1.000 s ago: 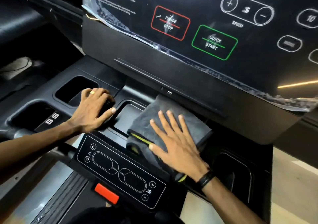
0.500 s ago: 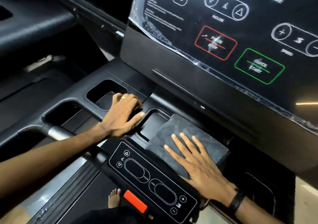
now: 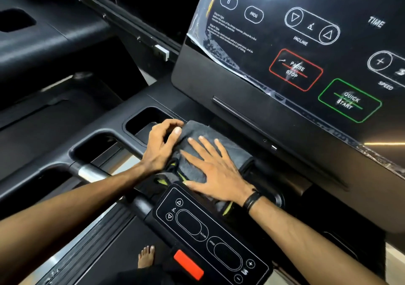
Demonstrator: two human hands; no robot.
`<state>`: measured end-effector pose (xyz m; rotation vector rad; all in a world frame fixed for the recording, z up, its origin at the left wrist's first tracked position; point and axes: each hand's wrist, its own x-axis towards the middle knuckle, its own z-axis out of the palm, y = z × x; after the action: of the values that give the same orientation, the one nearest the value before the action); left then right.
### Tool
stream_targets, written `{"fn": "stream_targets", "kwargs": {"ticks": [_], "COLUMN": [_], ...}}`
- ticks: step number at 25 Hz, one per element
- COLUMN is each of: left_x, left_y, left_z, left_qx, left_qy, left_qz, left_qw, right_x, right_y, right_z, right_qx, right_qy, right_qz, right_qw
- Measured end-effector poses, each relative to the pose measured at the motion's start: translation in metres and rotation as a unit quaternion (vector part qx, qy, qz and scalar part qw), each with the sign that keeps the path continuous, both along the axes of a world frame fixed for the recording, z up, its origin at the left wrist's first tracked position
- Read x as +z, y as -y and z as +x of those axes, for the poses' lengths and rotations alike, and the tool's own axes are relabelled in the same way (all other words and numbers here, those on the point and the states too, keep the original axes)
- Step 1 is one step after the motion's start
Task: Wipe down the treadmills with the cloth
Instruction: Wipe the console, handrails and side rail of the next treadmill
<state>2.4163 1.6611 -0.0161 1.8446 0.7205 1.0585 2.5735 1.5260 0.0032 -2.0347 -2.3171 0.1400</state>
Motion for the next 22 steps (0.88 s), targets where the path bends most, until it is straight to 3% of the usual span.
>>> {"fn": "stream_targets", "kwargs": {"ticks": [5, 10, 15, 22], "left_x": [0.004, 0.0, 0.003, -0.006], "left_y": [0.0, -0.001, -0.003, -0.007], "left_z": [-0.001, 0.0, -0.001, 0.001], "left_qx": [0.03, 0.024, 0.026, 0.023], "left_qy": [0.064, 0.063, 0.037, 0.042], "left_qz": [-0.071, -0.077, -0.03, -0.036], "left_qw": [0.995, 0.995, 0.999, 0.998], "right_x": [0.003, 0.005, 0.007, 0.005], "right_y": [-0.009, 0.026, -0.034, 0.036], "right_z": [-0.009, -0.001, -0.015, 0.001], "right_qx": [-0.071, 0.032, -0.12, 0.036], "right_qy": [-0.008, -0.027, -0.004, -0.072], "right_qz": [0.013, 0.057, 0.092, 0.121], "right_qw": [0.997, 0.998, 0.989, 0.989]}}
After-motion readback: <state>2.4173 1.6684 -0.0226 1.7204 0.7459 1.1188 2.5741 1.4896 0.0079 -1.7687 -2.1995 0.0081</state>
